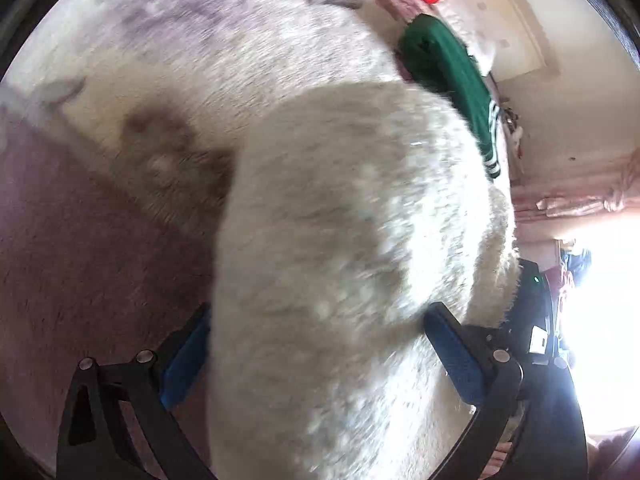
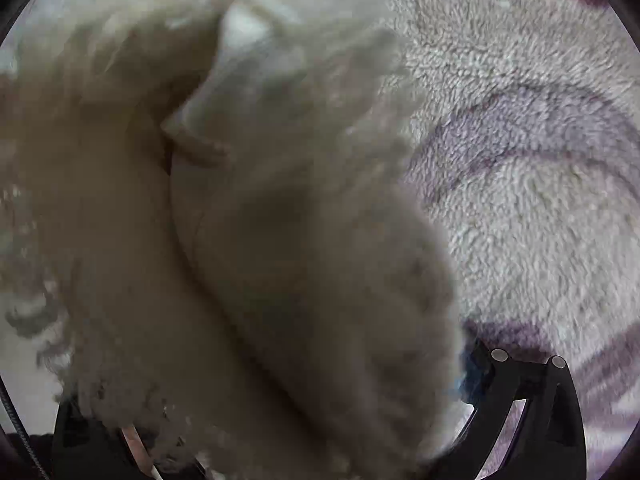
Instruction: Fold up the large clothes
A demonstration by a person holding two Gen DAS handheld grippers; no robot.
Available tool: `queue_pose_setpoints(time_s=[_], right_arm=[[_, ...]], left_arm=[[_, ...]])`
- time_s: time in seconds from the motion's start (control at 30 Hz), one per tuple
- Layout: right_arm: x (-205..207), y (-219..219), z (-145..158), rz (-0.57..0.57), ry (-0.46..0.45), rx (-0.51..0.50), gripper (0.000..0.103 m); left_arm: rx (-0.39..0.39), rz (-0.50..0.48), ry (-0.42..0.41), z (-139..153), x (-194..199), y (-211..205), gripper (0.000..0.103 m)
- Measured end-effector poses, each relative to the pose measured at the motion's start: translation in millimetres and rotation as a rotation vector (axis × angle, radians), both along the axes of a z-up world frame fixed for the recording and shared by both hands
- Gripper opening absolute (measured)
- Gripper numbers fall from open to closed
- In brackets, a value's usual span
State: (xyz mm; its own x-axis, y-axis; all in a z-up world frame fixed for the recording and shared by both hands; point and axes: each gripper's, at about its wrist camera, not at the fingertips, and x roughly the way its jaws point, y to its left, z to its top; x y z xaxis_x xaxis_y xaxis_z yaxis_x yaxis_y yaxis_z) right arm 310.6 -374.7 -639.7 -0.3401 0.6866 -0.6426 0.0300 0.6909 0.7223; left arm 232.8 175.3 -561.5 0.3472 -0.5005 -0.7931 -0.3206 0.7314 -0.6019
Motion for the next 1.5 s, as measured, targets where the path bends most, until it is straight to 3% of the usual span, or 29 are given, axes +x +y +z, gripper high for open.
queue_pose_setpoints(time_s=[0.07, 0.13, 0.2, 0.3, 0.57, 0.77, 0.8, 0.83, 0.87, 0.93, 1.0, 1.07, 1.17, 1.23, 1.3, 1.33, 1.43, 1.5], right_arm=[[5, -1, -2, -0.010, 0.026, 0.062, 0.103], [5, 4, 0, -0.020, 0.007, 0.062, 0.102], [3, 3, 4, -0.060, 0.015, 0.074, 0.074], [1, -5, 20, -0.126, 0.037, 0.126, 0.052], [26, -30, 95, -0.228, -0.009, 0.179, 0.049], [96, -70, 144, -0.365, -0.040, 0.205, 0.049], [109, -74, 149, -0.382, -0.050, 0.208, 0.048], [125, -78, 156, -0.398, -0.060, 0.215, 0.048], [142, -80, 162, -0.410, -0.072, 0.225, 0.048], [177, -80, 171, -0.420, -0.107, 0.233, 0.047], [211, -79, 164, -0.387, -0.142, 0.141, 0.046], [238, -88, 135, -0.361, -0.109, -0.002, 0.046], [243, -123, 91, -0.399, -0.049, -0.049, 0.049], [235, -145, 69, -0.437, -0.008, -0.031, 0.056], [227, -156, 55, -0.445, -0.009, 0.023, 0.063], [224, -157, 50, -0.440, -0.021, 0.043, 0.066], [220, -187, 43, -0.436, -0.054, 0.069, 0.078], [216, -182, 40, -0.432, -0.069, 0.083, 0.085]], left_arm=[[0.050, -0.024, -0.015, 11, 7, -6, 0.094], [0.087, -0.038, -0.022, 22, 10, -10, 0.083], [0.127, -0.050, -0.019, 32, 14, -13, 0.074], [0.164, -0.073, -0.004, 45, 20, -18, 0.070], [0.210, -0.162, -0.063, 106, 73, -32, 0.067], [0.176, -0.250, -0.163, 153, 183, -57, 0.063], [0.147, -0.270, -0.197, 163, 205, -63, 0.056], [0.111, -0.299, -0.223, 174, 225, -71, 0.031], [0.093, -0.338, -0.250, 186, 253, -84, 0.030], [0.112, -0.398, -0.281, 199, 290, -104, 0.030], [0.199, -0.459, -0.287, 195, 325, -123, 0.030], [0.254, -0.485, -0.275, 181, 340, -121, 0.030], [0.273, -0.446, -0.240, 149, 331, -90, 0.033], [0.220, -0.421, -0.175, 119, 321, -69, 0.034], [0.146, -0.404, -0.131, 88, 313, -59, 0.066], [0.108, -0.400, -0.109, 70, 309, -58, 0.088], [-0.006, -0.421, -0.099, 36, 302, -69, 0.091], [-0.021, -0.453, -0.116, 24, 304, -83, 0.091]])
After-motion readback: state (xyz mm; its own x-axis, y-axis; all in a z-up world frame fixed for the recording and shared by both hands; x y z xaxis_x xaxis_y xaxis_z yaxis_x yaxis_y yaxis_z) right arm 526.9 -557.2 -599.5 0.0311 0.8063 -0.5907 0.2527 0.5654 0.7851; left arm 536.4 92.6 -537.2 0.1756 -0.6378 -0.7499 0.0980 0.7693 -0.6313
